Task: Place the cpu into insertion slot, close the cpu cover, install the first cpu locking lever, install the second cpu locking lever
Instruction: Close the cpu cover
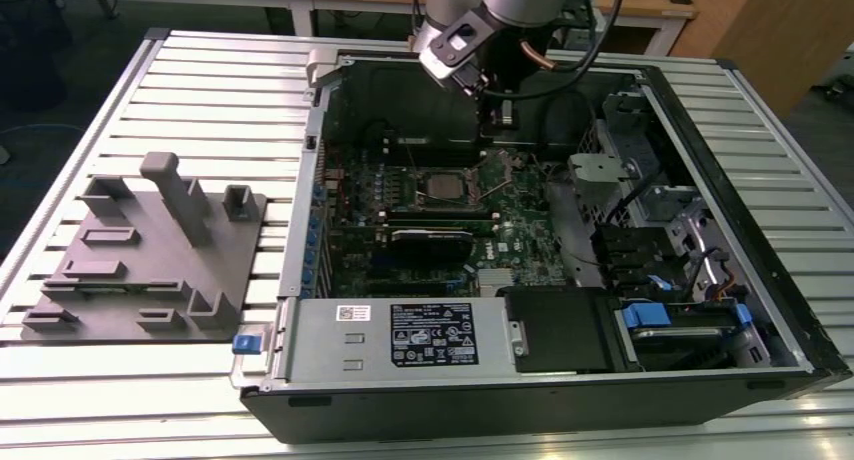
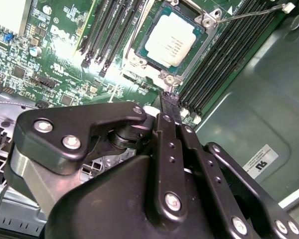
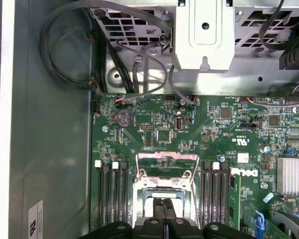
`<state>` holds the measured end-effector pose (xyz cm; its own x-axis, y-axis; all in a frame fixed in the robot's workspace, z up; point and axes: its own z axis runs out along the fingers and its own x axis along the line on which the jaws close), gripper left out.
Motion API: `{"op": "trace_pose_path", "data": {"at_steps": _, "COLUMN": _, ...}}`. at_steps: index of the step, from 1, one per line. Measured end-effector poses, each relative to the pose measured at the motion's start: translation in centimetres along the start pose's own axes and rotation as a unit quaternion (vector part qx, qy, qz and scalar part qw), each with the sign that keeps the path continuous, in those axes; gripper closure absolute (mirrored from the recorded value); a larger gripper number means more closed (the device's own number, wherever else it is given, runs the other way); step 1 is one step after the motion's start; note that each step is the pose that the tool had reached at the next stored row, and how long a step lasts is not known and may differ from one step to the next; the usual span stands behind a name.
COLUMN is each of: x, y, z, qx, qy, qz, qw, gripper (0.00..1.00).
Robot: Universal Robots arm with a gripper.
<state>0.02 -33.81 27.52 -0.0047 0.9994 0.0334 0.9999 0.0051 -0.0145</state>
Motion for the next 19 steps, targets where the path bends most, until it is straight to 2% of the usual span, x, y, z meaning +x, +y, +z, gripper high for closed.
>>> {"op": "trace_pose_path", "data": {"at_steps": 7, "x": -0.02, "y": 0.27, "z": 0.55, "qx": -0.0054, "qy": -0.0001, "qz": -0.004, "qw": 0.99998, "gripper": 0.89}}
{"op": "trace_pose_path", "data": {"at_steps": 19, "x": -0.04, "y": 1.85, "z": 0.95, "qx": -0.0057, "qy": -0.0002, "qz": -0.004, "qw": 0.99998, "gripper": 0.89}}
